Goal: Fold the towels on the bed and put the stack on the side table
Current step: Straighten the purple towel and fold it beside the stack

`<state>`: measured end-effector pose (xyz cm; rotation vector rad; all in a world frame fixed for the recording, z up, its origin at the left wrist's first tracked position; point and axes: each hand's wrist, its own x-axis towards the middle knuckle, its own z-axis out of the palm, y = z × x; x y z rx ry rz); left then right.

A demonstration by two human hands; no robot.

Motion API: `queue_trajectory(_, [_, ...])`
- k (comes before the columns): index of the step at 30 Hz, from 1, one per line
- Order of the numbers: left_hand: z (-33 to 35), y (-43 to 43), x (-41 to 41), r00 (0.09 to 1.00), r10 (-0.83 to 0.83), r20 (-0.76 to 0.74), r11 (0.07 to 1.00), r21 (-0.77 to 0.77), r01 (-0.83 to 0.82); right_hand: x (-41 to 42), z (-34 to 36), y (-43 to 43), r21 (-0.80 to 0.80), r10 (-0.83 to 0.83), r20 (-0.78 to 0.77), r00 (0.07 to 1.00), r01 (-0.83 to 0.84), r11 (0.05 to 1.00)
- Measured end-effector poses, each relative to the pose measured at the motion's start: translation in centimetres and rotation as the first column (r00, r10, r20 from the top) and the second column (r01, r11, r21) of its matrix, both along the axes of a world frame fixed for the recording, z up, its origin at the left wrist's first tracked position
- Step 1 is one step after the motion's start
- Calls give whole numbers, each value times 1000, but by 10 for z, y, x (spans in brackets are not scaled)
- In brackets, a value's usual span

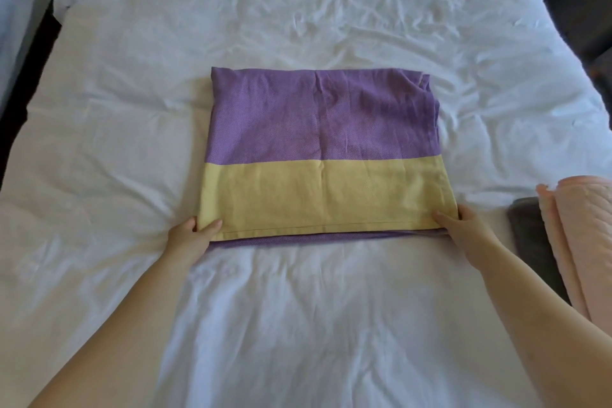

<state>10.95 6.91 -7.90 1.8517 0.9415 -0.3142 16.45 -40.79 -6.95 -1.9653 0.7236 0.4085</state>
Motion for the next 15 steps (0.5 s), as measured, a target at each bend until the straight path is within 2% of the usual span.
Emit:
queue_trajectory(5, [16,21,-17,998,56,-23,967,-248,-60,-23,21,-17,105,-70,-30,997,73,992])
queue_trajectory(8, [17,22,-44,993,18,-119,959,-279,-51,-49,29,-23,128,-99,-98,990,111,986])
queue_trajectory(12, [10,10,-61,977,-82,-195,994,-83,67,-65,20,-16,-3,-27,-210,977,27,1000])
queue_trajectory(15, [18,11,-36,972,-112,-208,970,189,152,-48,20,-8,-101,-37,-111,993,26,995])
